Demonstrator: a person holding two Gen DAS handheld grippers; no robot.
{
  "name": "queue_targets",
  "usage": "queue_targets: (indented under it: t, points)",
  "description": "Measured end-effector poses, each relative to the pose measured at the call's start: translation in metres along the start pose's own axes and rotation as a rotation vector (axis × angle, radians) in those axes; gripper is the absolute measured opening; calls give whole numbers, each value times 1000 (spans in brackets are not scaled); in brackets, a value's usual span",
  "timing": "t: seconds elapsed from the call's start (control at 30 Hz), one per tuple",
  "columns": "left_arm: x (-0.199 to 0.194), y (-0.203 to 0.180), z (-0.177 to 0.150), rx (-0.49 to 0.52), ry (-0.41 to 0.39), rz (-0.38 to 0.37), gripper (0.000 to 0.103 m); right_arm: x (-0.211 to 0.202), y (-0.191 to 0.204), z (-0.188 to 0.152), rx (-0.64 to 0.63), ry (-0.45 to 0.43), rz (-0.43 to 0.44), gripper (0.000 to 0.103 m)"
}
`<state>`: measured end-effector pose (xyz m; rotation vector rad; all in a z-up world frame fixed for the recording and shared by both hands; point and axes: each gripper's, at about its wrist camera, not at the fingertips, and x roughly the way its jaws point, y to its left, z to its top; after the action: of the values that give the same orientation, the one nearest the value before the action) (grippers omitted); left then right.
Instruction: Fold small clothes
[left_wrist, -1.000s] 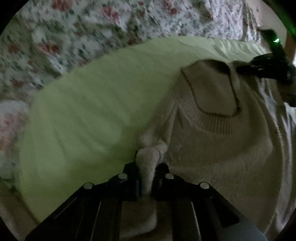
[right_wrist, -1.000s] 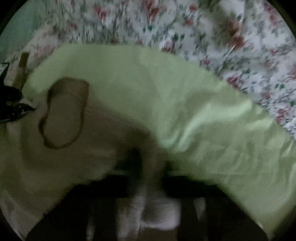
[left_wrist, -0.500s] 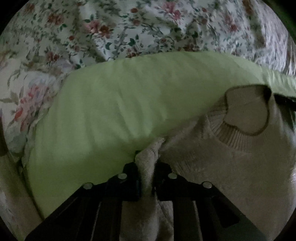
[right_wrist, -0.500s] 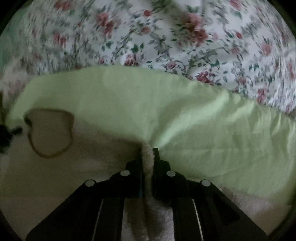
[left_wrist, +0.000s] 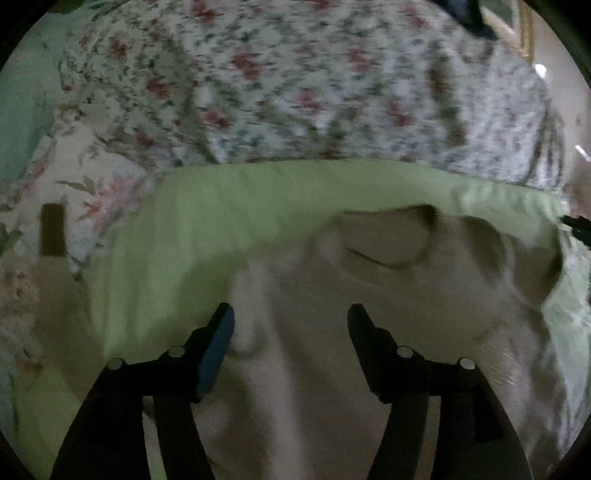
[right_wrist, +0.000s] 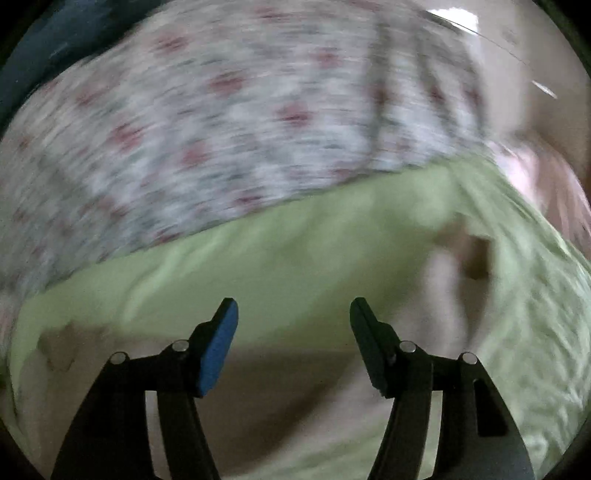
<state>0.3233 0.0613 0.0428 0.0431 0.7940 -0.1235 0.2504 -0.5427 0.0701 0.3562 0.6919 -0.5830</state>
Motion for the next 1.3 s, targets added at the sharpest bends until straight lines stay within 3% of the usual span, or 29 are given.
queue_targets:
  t: [0.13, 0.3, 0.4, 0.47, 0.53, 0.7, 0.83, 1.03, 1.17, 1.3]
  points:
    - [-4, -31, -25, -25, 29, -64, 74, 19, -67, 18, 151, 23, -94, 64]
    - [10, -59, -57, -76, 114, -146, 75, 57, -97, 31, 183, 113, -180, 64]
    - [20, -69, -77, -80, 168, -151, 75, 84, -106, 28, 185, 184, -212, 62]
    - [23, -71, -88, -80, 191, -149, 75, 81, -108, 25, 179, 159, -211, 19]
    - [22, -69, -96, -93, 202, -155, 75, 66, -105, 22, 187, 102, -137, 12]
    - [12, -60, -107, -144, 205, -194, 75, 16, -62, 11, 109, 10, 89, 11]
    - [-7, -53, -116, -175, 186, -218, 75, -18, 3, -8, 29, 3, 327, 11]
    - [-27, -39, -128, -225, 170, -242, 75, -62, 143, -62, -165, 31, 677, 11]
    - [-37, -24, -134, -274, 150, -269, 75, -74, 217, -108, -269, 79, 795, 11]
    - [-42, -10, -141, -315, 139, -292, 76, -70, 268, -152, -349, 159, 852, 11]
